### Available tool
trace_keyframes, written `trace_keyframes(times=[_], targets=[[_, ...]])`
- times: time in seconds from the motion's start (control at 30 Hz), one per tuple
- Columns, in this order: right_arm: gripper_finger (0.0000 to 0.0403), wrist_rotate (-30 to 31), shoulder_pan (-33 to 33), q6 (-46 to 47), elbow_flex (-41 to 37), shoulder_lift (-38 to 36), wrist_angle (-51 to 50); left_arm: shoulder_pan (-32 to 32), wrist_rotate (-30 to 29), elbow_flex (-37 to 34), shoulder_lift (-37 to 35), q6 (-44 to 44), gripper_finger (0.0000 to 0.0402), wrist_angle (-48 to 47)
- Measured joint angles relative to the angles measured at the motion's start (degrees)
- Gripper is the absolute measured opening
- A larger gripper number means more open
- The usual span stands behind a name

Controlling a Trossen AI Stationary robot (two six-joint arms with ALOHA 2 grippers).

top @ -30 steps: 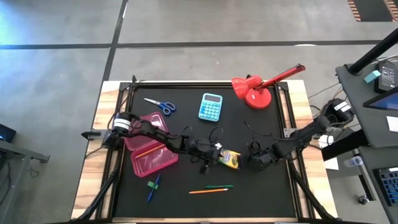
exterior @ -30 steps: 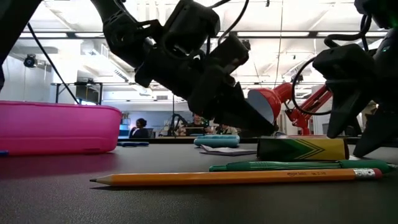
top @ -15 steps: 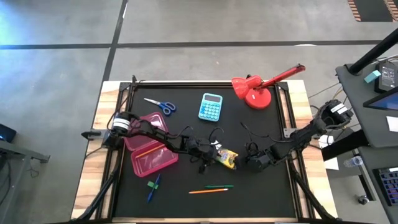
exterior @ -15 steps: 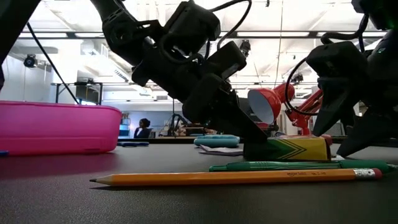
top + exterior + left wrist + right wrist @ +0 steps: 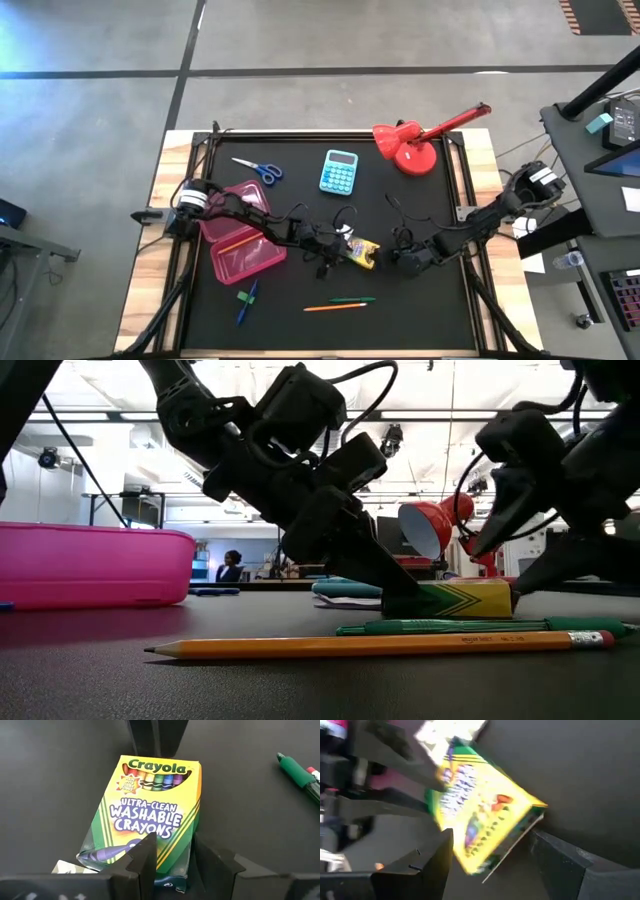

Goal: Pack school essentials
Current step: Put the yellow crayon box into the red supply box

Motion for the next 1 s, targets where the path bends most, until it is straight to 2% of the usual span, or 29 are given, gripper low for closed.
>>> trace_keyframes(times=[0.33, 0.57, 0.8, 1.0], targets=[[0.0246, -0.1, 0.1, 3.9, 0.1, 3.7, -0.1, 0.0, -0.2, 0.0, 0.2, 0.0, 0.0113, 1.2], [0.0246, 0.8, 0.1, 3.5, 0.0, 7.2, 4.0, 0.0, -0.2, 0.0, 0.3, -0.1, 0.0113, 1.5], [0.0215, 0.5, 0.1, 3.6, 0.0, 7.6, 4.1, 0.0, -0.2, 0.0, 0.3, -0.1, 0.0113, 1.6], [0.0197, -0.7, 1.0, 1.3, 0.0, 4.7, 2.5, 0.0, -0.1, 0.1, 0.3, -0.1, 0.0113, 1.9]])
